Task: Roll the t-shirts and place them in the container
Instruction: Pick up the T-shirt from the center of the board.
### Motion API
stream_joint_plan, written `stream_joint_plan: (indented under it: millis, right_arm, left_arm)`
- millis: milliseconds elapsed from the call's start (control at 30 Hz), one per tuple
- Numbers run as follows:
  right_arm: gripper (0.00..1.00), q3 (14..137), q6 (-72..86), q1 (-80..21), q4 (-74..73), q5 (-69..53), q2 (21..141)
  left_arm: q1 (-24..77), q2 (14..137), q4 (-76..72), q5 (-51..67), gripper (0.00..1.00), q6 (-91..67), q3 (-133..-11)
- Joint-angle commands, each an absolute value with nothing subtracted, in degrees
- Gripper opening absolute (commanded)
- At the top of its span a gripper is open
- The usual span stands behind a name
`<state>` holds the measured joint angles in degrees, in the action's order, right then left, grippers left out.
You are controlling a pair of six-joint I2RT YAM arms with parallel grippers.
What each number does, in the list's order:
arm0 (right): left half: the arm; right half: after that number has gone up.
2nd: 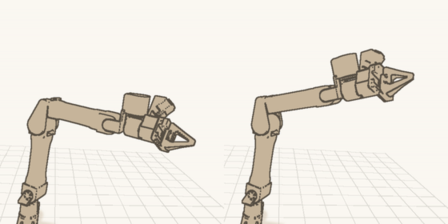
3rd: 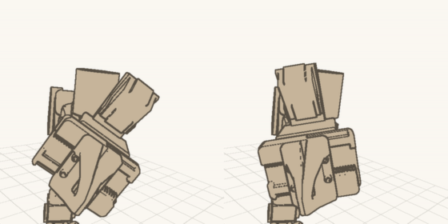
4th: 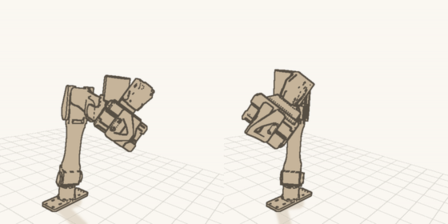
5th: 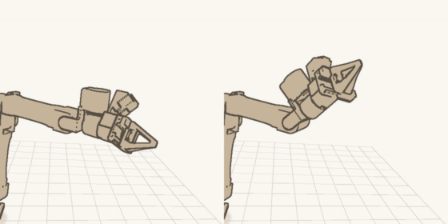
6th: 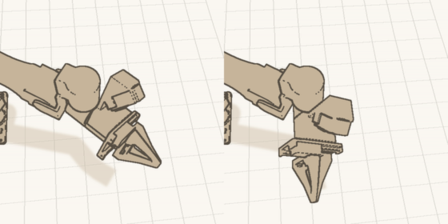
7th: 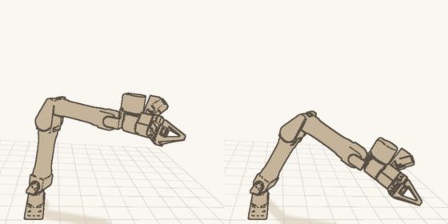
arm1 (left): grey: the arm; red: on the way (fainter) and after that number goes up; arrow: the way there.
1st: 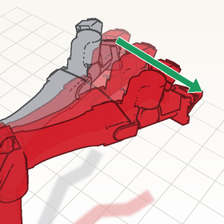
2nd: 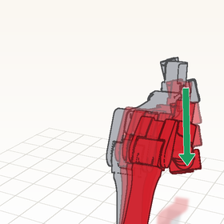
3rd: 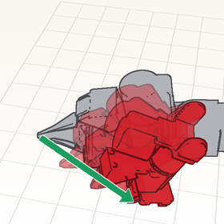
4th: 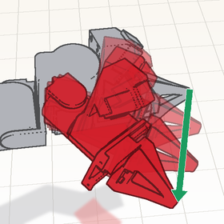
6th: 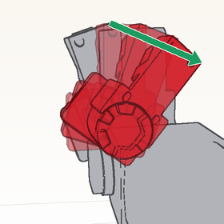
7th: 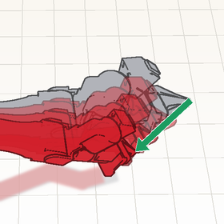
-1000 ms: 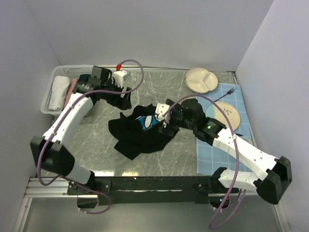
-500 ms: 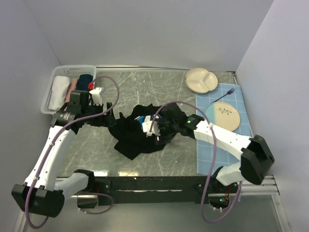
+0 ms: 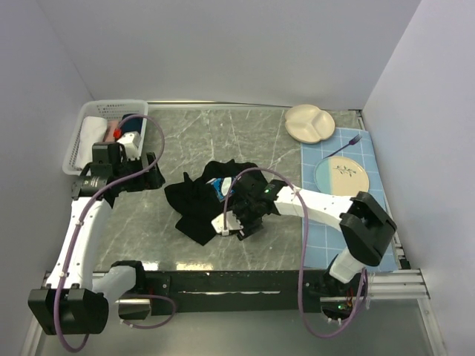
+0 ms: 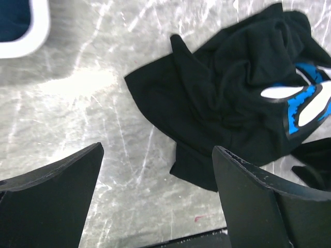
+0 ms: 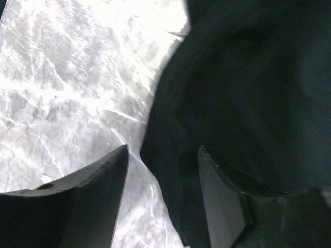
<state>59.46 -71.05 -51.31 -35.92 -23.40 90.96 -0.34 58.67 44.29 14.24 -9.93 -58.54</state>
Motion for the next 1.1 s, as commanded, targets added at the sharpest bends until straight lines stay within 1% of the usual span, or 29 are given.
stream_joint_plan:
  millis: [0,167,200,233,300,333,400,433,467,500,567,633,733,767,800,833,867,900,933,967,1000,1067]
  right_arm:
    - [0.62,60.46,-76.20,-52.21,-36.82,-19.95,95.62]
    - [0.63,60.21,-76.38,-52.47,-36.56,-18.46,98.96]
    - [0.62,59.68,-76.38,-52.64,-36.30,-17.24,99.40]
    - [0.54,59.42,-75.68,-52.73,-34.73,-16.62,99.84]
    - [0.44,59.68,-74.10,-52.82,-33.75,-14.08,101.42]
    - [0.35,59.68,-73.13,-52.82,-31.66,-12.84,102.03]
    - [0.29,59.85,-70.59,-52.30,-29.89,-11.61,101.34]
    - [0.09,59.94,-69.62,-52.21,-28.14,-10.12,98.90]
    - [0.04,60.38,-69.00,-51.95,-27.95,-10.02,97.14]
    - [0.00,62.03,-67.34,-50.90,-28.21,-10.28,95.03]
    - [0.00,65.55,-63.66,-49.58,-31.36,-12.21,89.05]
    - [0.00,73.62,-60.49,-47.30,-36.88,-13.62,84.84]
    - [0.00,86.01,-51.97,-43.44,-42.34,-15.91,82.88]
    - [0.00,89.18,-47.42,-42.37,-43.49,-16.43,83.40]
    - [0.00,94.86,-44.94,-40.97,-44.38,-16.61,84.02]
    - [0.00,97.53,-42.56,-39.83,-46.04,-16.70,86.20]
    - [0.00,100.17,-37.93,-37.12,-46.75,-17.05,87.53]
    - [0.00,104.55,-35.45,-35.61,-47.28,-17.40,88.93]
    - [0.00,106.42,-32.90,-34.03,-47.81,-18.27,91.73]
    - [0.00,109.05,-28.43,-30.36,-48.25,-19.85,92.89]
    - [0.00,109.59,-26.65,-29.02,-48.43,-22.65,94.03]
    - [0.00,108.64,-22.44,-26.38,-47.64,-23.73,95.53]
  left_arm:
    - [-1.67,55.99,42.45,13.62,0.94,-9.14,-60.82]
    - [-2.11,55.72,42.19,14.94,0.93,-9.84,-59.94]
    - [-2.20,55.72,42.10,14.94,0.93,-9.76,-60.03]
    - [-2.20,55.98,42.10,14.94,0.93,-9.67,-60.38]
    - [-2.20,56.16,42.10,15.12,0.93,-9.41,-60.64]
    - [-2.20,56.34,42.10,15.20,0.93,-9.14,-60.73]
    - [-2.20,56.34,42.01,15.47,0.93,-9.14,-60.38]
    - [-2.20,56.60,42.10,15.99,0.93,-9.31,-60.03]
    - [-2.20,56.78,42.10,16.26,0.92,-9.58,-59.94]
    - [-2.20,56.86,41.93,16.61,0.92,-10.10,-59.77]
    - [-2.20,56.78,40.44,16.00,0.92,-11.16,-59.24]
    - [-2.20,56.17,37.55,14.60,0.92,-12.48,-58.45]
    - [-2.11,53.28,32.89,15.11,0.92,-13.89,-55.91]
    - [-2.11,52.22,29.74,17.55,0.93,-13.80,-55.20]
    - [-2.20,50.99,27.62,19.84,0.93,-13.45,-54.24]
    - [-2.11,49.32,25.77,21.95,0.93,-13.27,-52.23]
    - [-2.02,48.87,23.84,26.50,0.91,-13.10,-51.42]
    - [-1.76,49.04,23.73,27.85,0.90,-13.27,-50.89]
    - [-1.50,50.35,23.90,28.73,0.89,-13.97,-50.11]
    - [-1.15,51.49,23.91,29.26,0.86,-14.93,-49.58]
    - [-0.45,52.72,23.30,29.09,0.85,-18.16,-48.96]
    - [1.30,57.29,22.33,29.26,0.84,-21.52,-47.29]
